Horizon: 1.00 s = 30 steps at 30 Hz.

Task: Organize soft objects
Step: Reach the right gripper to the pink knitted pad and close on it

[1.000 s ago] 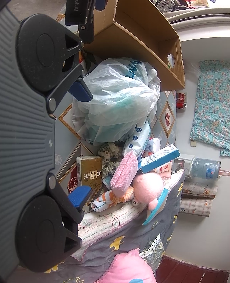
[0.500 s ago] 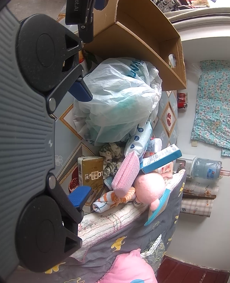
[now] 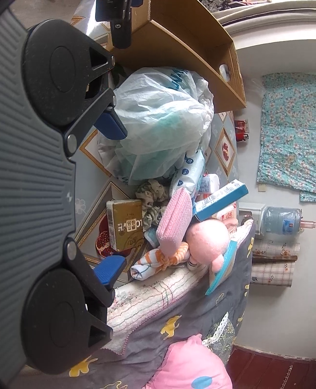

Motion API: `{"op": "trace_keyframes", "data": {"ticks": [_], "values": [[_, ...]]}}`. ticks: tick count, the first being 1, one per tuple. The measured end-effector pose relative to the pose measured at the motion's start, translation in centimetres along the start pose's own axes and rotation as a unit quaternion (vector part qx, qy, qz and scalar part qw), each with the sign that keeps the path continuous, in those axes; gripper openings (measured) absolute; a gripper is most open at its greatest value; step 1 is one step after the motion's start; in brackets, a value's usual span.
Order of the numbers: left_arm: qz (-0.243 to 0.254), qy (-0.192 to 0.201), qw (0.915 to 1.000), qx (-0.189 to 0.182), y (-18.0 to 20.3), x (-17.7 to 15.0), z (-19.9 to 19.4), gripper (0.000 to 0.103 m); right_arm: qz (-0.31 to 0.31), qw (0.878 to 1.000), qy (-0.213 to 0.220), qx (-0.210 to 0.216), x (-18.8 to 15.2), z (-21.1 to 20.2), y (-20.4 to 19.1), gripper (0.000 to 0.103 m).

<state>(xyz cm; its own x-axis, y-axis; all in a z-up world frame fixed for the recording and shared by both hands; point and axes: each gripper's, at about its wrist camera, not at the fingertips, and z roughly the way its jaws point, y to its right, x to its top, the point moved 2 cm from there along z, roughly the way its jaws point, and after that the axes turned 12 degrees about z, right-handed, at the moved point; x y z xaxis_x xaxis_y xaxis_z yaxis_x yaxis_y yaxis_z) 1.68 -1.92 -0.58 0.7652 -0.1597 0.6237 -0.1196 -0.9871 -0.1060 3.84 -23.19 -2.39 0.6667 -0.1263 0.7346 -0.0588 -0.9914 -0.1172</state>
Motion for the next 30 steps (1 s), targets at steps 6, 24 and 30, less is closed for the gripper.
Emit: {"op": "trace_keyframes", "data": {"ticks": [6, 24, 30], "values": [[0.042, 0.074, 0.9961, -0.021, 2.5, 2.6, -0.9, 0.103, 0.03, 0.998, 0.061, 0.005, 1.6, -0.6, 5.1, 0.102], [0.091, 0.076, 0.9812, -0.152, 11.0, 14.2, 8.3, 0.051, 0.358, 0.91, -0.065, 0.199, 6.3, 11.6, 17.4, 0.062], [0.087, 0.018, 0.9688, -0.231, 13.0, 15.5, 12.2, 0.057, 0.384, 0.891, -0.1, 0.219, 5.7, 15.0, 17.4, 0.048]]}}
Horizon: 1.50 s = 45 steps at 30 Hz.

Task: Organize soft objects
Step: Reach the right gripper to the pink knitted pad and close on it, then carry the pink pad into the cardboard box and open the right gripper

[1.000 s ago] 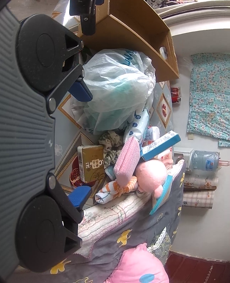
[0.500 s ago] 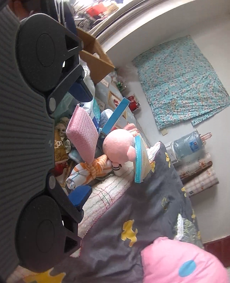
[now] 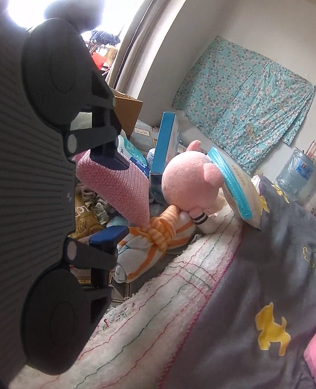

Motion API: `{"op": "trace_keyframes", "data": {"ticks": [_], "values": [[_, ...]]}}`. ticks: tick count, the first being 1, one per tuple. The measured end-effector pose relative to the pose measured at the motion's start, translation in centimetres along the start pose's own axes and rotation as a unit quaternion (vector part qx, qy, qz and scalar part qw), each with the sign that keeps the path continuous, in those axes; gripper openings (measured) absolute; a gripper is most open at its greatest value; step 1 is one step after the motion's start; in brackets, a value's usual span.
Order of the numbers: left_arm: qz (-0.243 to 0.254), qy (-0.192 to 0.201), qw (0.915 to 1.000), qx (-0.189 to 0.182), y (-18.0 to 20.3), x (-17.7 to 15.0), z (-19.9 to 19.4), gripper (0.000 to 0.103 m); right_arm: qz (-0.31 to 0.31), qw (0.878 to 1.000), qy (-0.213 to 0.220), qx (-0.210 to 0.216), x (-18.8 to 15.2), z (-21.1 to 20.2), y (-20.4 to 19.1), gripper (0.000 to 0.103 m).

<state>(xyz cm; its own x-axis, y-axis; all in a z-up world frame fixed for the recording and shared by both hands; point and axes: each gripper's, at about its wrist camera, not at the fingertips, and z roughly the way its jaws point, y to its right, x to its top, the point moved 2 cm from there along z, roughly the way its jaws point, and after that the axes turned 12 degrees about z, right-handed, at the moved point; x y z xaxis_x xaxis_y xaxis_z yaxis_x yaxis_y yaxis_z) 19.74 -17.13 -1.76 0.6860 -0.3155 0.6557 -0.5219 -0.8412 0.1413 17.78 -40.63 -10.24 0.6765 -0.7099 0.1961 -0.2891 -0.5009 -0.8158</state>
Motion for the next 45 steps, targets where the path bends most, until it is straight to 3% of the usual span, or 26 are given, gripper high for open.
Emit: {"op": "trace_keyframes", "data": {"ticks": [3, 7, 11, 16, 18, 23, 27, 38, 41, 45], "values": [[0.006, -0.021, 0.9998, 0.003, 0.0, 0.1, 1.5, 0.064, 0.016, 1.0, -0.02, 0.007, 0.2, 1.6, 0.4, 0.045], [0.016, -0.049, 0.9985, -0.016, 0.0, -0.2, 3.1, 0.064, 0.026, 0.999, -0.038, 0.013, 0.5, 3.2, 0.5, 0.033], [0.016, -0.064, 0.9973, -0.032, 0.3, -0.6, 3.8, 0.066, 0.027, 0.999, -0.046, 0.007, 0.8, 4.3, 0.2, 0.03], [0.029, -0.064, 0.9974, -0.015, 0.7, -0.7, 4.0, 0.063, 0.033, 0.999, -0.039, 0.0, 0.8, 4.8, 0.1, 0.031], [0.044, -0.069, 0.9966, 0.001, 1.0, -0.8, 4.1, 0.054, 0.025, 0.999, -0.025, -0.013, 0.6, 4.6, -0.1, 0.031], [0.062, -0.068, 0.9956, 0.019, 1.5, -1.1, 4.3, 0.05, 0.025, 0.999, -0.037, -0.013, 0.3, 6.3, 0.3, 0.041], [0.06, -0.062, 0.996, 0.022, 1.6, -1.3, 4.0, 0.046, 0.016, 0.999, -0.033, -0.006, -0.3, 6.4, -0.3, 0.037], [0.063, 0.0, 0.9978, 0.02, 2.5, -1.9, -2.5, 0.042, -0.067, 0.998, 0.008, 0.002, -3.0, 1.7, -5.6, 0.036], [0.052, 0.027, 0.9976, 0.036, 1.7, -2.1, -5.8, 0.042, -0.101, 0.995, 0.005, 0.02, -3.8, 0.3, -8.6, 0.036], [0.023, 0.066, 0.994, 0.084, -1.1, -2.2, -11.1, 0.042, -0.16, 0.985, -0.018, 0.058, -5.6, 0.9, -14.4, 0.037]]}}
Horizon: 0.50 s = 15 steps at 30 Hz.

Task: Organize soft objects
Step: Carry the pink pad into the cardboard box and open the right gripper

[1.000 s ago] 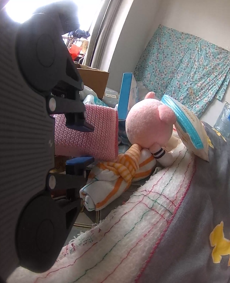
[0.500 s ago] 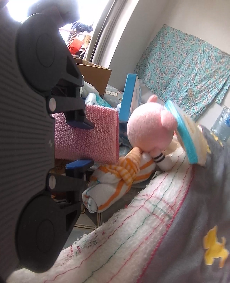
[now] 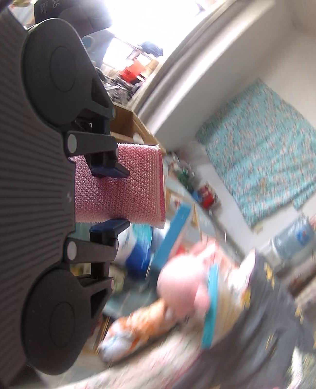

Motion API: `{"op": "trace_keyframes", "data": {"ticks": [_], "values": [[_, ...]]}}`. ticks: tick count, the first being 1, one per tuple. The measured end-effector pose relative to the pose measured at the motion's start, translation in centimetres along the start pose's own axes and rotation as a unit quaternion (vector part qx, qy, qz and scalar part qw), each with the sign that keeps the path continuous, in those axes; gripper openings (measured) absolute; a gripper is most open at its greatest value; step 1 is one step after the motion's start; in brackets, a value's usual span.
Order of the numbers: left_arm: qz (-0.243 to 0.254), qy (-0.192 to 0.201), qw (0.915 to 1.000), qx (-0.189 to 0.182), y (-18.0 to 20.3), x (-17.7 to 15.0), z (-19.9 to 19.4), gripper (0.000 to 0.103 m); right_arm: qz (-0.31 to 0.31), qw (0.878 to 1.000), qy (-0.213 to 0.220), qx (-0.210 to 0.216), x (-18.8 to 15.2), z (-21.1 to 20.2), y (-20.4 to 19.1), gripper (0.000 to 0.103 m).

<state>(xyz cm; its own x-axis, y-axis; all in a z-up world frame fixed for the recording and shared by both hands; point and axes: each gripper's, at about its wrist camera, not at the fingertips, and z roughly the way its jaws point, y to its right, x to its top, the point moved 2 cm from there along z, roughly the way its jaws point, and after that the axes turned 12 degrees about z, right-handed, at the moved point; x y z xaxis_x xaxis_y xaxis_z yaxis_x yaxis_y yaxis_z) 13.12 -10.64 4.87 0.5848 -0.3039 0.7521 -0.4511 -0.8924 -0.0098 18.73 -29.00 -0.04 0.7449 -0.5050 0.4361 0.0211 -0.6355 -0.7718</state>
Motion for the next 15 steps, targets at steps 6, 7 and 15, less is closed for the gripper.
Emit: {"op": "trace_keyframes", "data": {"ticks": [6, 7, 15], "values": [[-0.056, 0.026, 0.9936, 0.095, -9.0, 0.4, -5.8, 0.043, -0.088, 0.991, -0.065, 0.07, -0.8, 6.4, -11.9, 0.037], [-0.066, 0.026, 0.9913, 0.11, -10.8, 0.5, -6.5, 0.043, -0.099, 0.989, -0.076, 0.078, -1.0, 7.7, -13.6, 0.037], [-0.135, -0.038, 0.9775, 0.158, -24.4, 0.4, -4.2, 0.043, -0.117, 0.975, -0.177, 0.068, -2.1, 21.2, -22.7, 0.04]]}}
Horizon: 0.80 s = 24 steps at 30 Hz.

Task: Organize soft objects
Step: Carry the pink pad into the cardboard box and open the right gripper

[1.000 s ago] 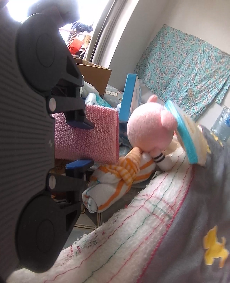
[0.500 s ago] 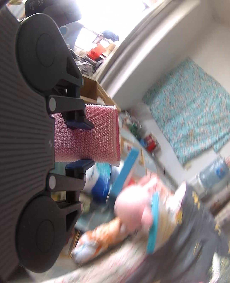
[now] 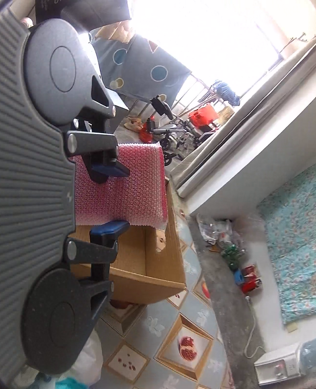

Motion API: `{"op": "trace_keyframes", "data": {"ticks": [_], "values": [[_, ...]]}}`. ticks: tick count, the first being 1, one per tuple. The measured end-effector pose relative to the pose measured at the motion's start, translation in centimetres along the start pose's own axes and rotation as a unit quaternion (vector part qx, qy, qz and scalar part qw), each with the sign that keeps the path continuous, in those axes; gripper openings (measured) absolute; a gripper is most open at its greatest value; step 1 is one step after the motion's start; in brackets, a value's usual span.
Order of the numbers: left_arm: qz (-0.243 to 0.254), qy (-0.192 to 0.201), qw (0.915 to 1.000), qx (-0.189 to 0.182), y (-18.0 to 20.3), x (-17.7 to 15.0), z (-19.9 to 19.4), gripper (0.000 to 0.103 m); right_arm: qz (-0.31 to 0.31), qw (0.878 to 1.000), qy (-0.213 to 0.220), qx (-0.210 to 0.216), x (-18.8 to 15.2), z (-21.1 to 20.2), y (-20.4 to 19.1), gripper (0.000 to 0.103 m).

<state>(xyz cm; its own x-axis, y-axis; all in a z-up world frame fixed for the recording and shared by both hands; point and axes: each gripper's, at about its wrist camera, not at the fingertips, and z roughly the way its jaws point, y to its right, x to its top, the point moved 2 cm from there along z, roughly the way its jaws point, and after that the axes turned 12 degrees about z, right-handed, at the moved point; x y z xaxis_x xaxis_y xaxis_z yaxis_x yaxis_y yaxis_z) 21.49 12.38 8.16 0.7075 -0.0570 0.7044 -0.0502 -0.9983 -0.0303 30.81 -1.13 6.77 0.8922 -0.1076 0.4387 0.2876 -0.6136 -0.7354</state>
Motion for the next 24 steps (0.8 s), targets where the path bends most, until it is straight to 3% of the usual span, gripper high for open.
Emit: {"op": "trace_keyframes", "data": {"ticks": [4, 7, 14, 20, 24], "values": [[-0.027, -0.047, 0.9981, -0.031, -3.7, 0.5, 5.4, 0.043, 0.001, 0.999, -0.025, -0.036, 1.4, 4.6, 0.8, 0.04], [-0.042, -0.085, 0.9938, -0.058, -5.1, 0.2, 9.5, 0.043, -0.014, 0.998, -0.02, -0.056, 2.2, 6.1, 1.3, 0.04], [-0.047, -0.172, 0.9825, -0.052, -6.3, -2.7, 16.1, 0.043, -0.017, 0.998, 0.004, -0.066, 3.8, 5.8, 3.9, 0.04], [-0.089, -0.172, 0.9798, -0.053, -7.7, -3.1, 16.2, 0.047, -0.014, 0.998, 0.014, -0.063, 4.2, 4.8, 5.0, 0.04], [-0.079, -0.152, 0.9851, -0.016, -7.8, -2.0, 15.7, 0.06, -0.009, 0.998, 0.02, -0.058, 4.1, 4.3, 5.4, 0.04]]}}
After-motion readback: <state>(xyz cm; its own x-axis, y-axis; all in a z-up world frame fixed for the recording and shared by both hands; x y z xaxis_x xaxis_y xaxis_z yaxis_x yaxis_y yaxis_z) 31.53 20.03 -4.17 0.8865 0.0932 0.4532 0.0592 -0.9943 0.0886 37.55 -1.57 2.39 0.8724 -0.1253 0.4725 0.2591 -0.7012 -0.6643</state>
